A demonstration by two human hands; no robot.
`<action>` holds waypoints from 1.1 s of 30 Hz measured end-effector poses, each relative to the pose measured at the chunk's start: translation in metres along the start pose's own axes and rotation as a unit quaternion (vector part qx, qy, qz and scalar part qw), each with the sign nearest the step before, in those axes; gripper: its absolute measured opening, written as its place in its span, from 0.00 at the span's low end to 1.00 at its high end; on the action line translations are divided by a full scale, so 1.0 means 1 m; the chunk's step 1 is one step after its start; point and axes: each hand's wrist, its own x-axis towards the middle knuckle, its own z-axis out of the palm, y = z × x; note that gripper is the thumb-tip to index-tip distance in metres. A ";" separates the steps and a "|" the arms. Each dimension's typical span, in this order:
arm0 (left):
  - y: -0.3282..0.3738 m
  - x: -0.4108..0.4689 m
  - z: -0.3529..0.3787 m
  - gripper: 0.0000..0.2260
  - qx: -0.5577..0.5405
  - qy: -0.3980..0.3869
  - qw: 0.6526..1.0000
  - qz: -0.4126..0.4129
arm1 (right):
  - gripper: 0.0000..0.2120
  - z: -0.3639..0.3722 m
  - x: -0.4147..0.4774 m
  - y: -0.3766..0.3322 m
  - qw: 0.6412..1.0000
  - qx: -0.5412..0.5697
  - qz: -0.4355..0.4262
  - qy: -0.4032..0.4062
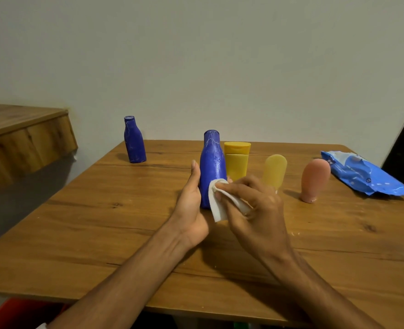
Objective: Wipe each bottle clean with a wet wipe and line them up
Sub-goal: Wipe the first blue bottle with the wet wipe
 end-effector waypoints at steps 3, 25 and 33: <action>0.000 -0.001 0.000 0.28 0.001 0.003 1.000 -0.002 | 0.12 0.000 0.002 0.000 0.998 0.049 0.039 0.001; 0.006 0.003 -0.009 0.27 -0.026 -0.076 0.997 0.004 | 0.13 -0.001 -0.003 -0.011 0.994 -0.024 -0.104 -0.013; 0.001 -0.002 -0.005 0.27 -0.025 -0.066 0.997 0.019 | 0.15 0.001 0.001 -0.010 0.993 -0.047 -0.112 -0.005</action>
